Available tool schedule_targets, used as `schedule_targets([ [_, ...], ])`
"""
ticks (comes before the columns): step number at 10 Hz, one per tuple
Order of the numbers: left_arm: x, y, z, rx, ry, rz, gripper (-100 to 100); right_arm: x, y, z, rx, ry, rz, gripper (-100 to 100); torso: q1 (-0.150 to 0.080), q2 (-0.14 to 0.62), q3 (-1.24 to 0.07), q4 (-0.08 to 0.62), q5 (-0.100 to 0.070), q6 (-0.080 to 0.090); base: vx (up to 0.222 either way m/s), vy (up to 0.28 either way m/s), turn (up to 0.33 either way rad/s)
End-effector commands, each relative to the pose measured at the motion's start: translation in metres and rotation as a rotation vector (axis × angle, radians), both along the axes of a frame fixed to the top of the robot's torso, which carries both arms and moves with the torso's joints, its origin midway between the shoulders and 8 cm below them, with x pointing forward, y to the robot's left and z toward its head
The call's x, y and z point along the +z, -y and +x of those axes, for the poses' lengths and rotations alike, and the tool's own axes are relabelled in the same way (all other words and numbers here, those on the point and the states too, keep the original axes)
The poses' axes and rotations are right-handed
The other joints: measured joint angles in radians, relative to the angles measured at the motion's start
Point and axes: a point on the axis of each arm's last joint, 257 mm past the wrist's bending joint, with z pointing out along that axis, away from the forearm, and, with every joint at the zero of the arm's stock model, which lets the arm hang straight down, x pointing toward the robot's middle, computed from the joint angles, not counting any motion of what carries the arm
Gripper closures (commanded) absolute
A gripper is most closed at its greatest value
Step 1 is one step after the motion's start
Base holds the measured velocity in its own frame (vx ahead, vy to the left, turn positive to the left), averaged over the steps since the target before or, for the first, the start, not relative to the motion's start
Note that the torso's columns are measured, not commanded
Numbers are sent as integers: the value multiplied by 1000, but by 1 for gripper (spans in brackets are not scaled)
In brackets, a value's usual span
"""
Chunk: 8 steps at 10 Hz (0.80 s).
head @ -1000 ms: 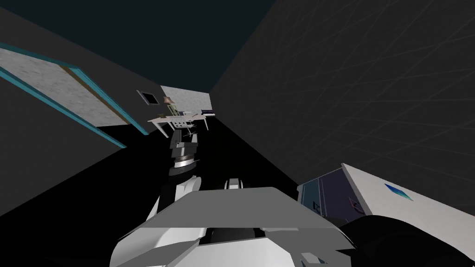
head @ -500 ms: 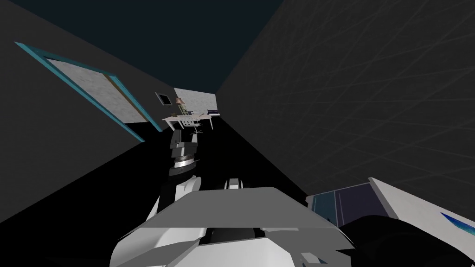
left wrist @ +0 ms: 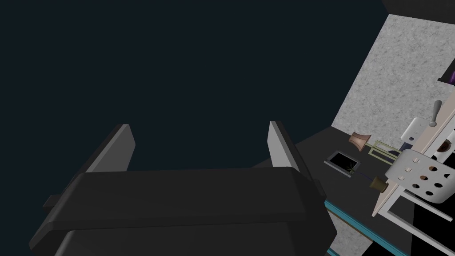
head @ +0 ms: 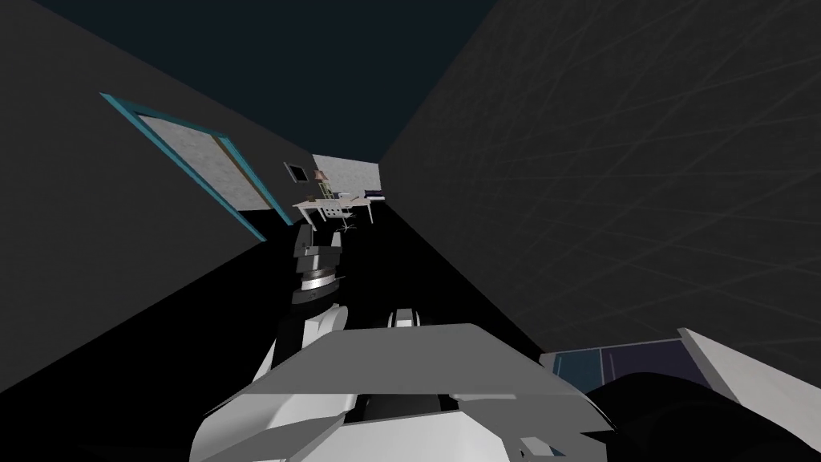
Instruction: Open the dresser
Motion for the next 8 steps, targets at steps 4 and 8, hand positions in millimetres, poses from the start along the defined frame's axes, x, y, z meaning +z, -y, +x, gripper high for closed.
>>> schedule_targets([
  [4,0,0,0,0,0,0,0,20,18,-32,-8,-115,-48,-100,-1,-1,0,0,0,0,14,-7,86],
  [8,0,0,0,0,0,0,0,33,28,-47,-11,-171,-73,-100,-1,-1,0,0,0,0,8,-4,64],
])
